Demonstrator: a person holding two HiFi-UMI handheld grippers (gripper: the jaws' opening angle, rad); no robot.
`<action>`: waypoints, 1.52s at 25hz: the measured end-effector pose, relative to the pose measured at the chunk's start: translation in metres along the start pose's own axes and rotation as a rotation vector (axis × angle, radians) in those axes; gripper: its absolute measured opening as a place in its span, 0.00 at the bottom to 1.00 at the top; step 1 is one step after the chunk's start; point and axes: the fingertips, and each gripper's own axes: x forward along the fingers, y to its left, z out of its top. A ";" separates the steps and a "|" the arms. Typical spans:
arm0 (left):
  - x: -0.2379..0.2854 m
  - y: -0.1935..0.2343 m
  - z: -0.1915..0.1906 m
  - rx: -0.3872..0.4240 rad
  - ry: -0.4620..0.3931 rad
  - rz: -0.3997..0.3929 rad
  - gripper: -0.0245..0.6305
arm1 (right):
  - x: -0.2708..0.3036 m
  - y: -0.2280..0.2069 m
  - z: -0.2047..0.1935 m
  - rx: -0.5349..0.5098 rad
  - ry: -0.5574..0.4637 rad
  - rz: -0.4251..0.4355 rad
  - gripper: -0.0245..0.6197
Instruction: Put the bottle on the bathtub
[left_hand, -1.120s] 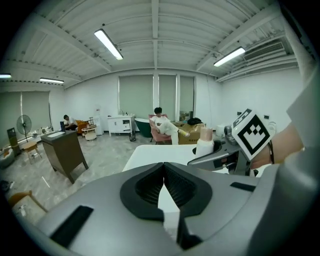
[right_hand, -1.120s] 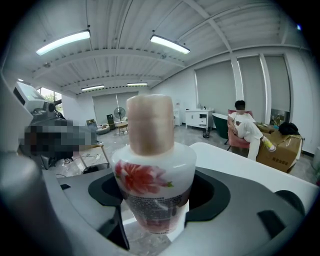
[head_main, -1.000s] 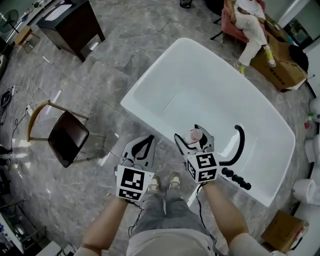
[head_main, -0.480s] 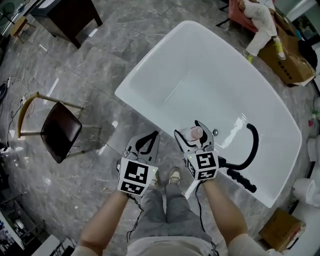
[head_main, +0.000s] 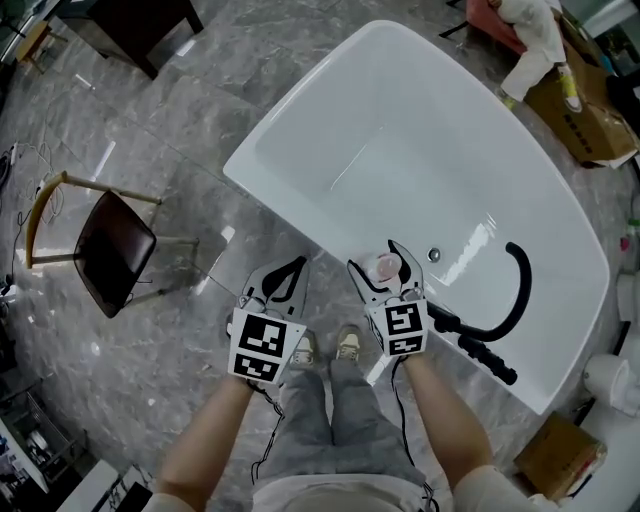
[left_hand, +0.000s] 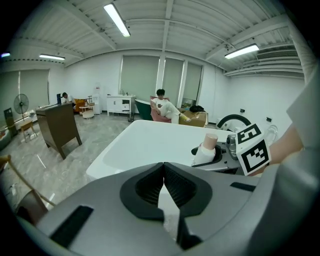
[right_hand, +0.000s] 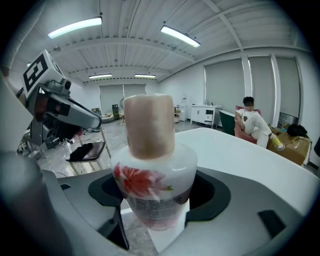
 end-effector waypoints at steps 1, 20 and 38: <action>-0.001 0.000 -0.004 -0.006 0.005 0.001 0.07 | -0.001 0.002 -0.003 -0.007 -0.003 0.003 0.60; -0.020 -0.025 -0.014 -0.025 0.080 -0.019 0.07 | -0.016 0.001 -0.005 0.092 0.064 -0.041 0.65; -0.139 -0.049 0.119 0.058 -0.071 -0.005 0.07 | -0.181 0.013 0.193 0.076 -0.140 -0.068 0.20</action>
